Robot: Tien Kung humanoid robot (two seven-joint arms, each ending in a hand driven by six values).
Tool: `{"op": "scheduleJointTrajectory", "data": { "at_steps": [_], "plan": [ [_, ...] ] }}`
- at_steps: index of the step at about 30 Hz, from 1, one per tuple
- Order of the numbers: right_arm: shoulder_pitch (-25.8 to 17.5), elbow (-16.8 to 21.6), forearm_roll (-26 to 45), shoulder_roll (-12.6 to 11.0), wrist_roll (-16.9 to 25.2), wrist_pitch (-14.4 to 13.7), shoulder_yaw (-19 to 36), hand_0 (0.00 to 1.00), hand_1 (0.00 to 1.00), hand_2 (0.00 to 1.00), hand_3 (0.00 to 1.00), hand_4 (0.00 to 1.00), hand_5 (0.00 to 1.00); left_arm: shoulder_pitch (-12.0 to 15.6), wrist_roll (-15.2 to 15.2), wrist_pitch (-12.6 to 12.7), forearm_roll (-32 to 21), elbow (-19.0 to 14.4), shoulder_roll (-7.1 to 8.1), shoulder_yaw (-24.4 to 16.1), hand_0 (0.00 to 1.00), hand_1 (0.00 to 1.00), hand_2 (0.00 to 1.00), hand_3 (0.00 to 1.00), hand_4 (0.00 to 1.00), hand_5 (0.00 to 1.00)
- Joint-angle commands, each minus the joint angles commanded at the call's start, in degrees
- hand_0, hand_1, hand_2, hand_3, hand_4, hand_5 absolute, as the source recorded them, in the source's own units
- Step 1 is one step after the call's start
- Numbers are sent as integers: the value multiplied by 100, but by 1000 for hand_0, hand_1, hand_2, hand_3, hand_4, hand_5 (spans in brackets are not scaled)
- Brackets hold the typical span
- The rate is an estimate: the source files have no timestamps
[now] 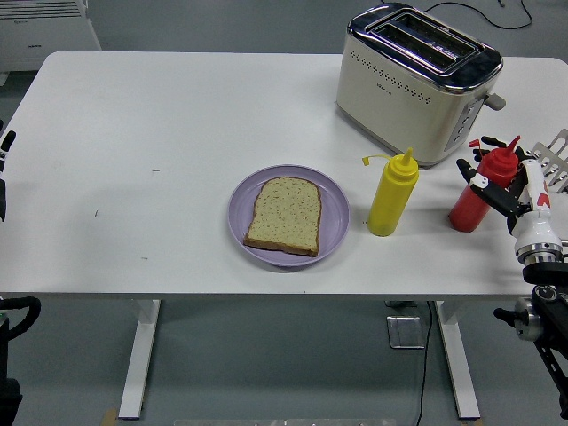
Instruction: Pick up the cup,pour liquid into bread,place the cup on the desk
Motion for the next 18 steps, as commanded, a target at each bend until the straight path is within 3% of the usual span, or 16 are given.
{"op": "scheduleJointTrajectory", "data": {
  "at_steps": [1, 2, 7, 8, 13, 14, 18],
  "plan": [
    [13, -3, 21, 5, 5, -49, -28, 432, 372, 361, 476, 890, 249, -2, 0, 1, 0, 1, 0, -3, 721, 750, 764, 683, 665, 998],
    [23, -5, 38, 9, 8, -86, -51, 262, 224, 279, 372, 894, 252, -3, 0, 2, -1, 2, 0, -6, 722, 750, 765, 683, 665, 998],
    [45, -11, 99, 24, -8, -202, -123, 262, 224, 279, 372, 894, 252, -9, 0, 3, 1, 1, 2, -16, 722, 750, 765, 683, 665, 998],
    [45, -11, 108, 24, -8, -211, -127, 139, 135, 222, 306, 892, 252, -9, 0, 4, 1, 1, 2, -18, 722, 750, 765, 683, 667, 998],
    [56, -17, 165, 30, -7, -348, -166, 139, 135, 222, 306, 892, 252, -6, -1, 6, 3, 0, 4, -34, 722, 750, 765, 683, 667, 998],
    [58, -17, 171, 31, -7, -367, -170, 49, 78, 174, 264, 899, 263, -7, -1, 6, 3, 0, 5, -35, 722, 751, 764, 683, 667, 998],
    [65, -8, 210, 33, 3, -446, -177, 49, 78, 174, 264, 899, 263, -10, 0, 6, 5, 0, 4, -39, 722, 751, 764, 683, 667, 998]
  ]
}}
